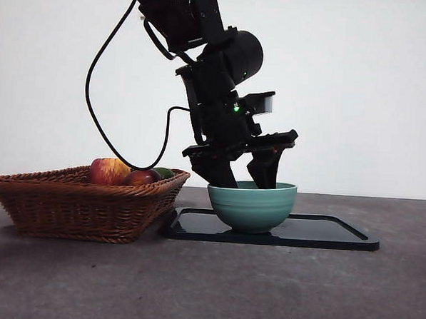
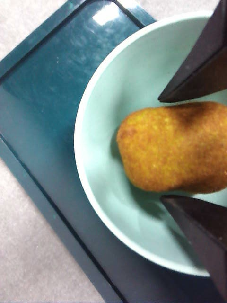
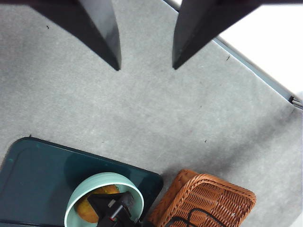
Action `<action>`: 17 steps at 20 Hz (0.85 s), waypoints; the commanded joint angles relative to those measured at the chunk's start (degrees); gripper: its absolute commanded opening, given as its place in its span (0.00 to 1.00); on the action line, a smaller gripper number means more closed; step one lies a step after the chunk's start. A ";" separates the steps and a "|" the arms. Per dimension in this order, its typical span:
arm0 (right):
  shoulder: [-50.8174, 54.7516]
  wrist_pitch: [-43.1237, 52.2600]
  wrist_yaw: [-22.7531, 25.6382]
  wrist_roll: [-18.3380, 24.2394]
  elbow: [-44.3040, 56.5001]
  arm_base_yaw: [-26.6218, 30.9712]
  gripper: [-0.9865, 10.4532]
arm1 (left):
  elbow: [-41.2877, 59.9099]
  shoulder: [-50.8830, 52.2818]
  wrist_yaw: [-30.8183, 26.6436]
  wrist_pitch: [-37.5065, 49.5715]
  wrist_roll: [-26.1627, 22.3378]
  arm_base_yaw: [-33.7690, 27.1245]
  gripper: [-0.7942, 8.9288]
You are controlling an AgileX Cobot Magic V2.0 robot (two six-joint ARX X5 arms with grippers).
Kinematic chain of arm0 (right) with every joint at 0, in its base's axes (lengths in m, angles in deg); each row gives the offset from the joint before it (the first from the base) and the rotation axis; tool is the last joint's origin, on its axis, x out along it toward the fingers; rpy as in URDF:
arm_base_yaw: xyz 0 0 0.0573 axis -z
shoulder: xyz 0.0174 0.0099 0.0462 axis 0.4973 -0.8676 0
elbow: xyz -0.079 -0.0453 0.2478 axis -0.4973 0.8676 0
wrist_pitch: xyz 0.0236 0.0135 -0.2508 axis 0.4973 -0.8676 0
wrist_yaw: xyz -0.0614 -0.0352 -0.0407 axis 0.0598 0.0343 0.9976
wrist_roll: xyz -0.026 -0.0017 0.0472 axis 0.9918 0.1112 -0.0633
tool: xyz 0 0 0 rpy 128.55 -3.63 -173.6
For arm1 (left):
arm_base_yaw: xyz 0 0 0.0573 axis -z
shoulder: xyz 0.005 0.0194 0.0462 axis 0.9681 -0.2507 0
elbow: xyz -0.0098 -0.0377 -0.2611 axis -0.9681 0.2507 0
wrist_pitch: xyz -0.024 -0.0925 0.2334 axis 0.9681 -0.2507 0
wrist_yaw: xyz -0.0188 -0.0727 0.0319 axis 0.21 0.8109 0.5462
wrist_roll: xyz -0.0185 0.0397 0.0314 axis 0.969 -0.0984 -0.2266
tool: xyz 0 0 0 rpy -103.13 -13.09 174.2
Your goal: Pick up the wifruite, put it on the bowl, pick up the plate, put it on desk
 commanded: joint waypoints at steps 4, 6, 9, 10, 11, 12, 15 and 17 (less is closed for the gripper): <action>-0.20 0.37 -0.04 -0.59 -0.22 -0.44 0.24 | -1.64 -2.62 -0.22 0.68 -0.59 0.83 0.40; -0.20 0.37 -0.04 -0.59 -0.22 -0.44 0.24 | -1.64 -2.91 -0.22 0.57 -0.63 1.05 0.38; -0.20 0.37 -0.04 -0.57 -0.22 -0.44 0.24 | -1.64 -2.95 -0.22 0.55 -0.70 1.33 0.33; -0.20 0.37 -0.04 -0.57 -0.22 -0.44 0.24 | -1.64 -2.95 -0.20 0.50 -0.68 1.33 0.33; -0.20 0.37 -0.02 -0.57 -0.22 -0.44 0.24 | -1.64 -2.95 -0.22 0.57 -0.72 1.33 0.31; -0.17 0.37 -0.02 -0.57 -0.22 -0.44 0.24 | -1.66 -2.93 -0.22 0.70 -0.70 1.33 0.27; -0.17 0.37 -0.02 -0.55 -0.22 -0.44 0.24 | -3.10 -2.84 -0.20 -0.22 -0.66 1.31 0.26; -0.17 0.37 -0.02 -0.55 -0.22 -0.44 0.24 | -5.46 -2.43 -0.17 -2.38 -0.66 1.16 0.26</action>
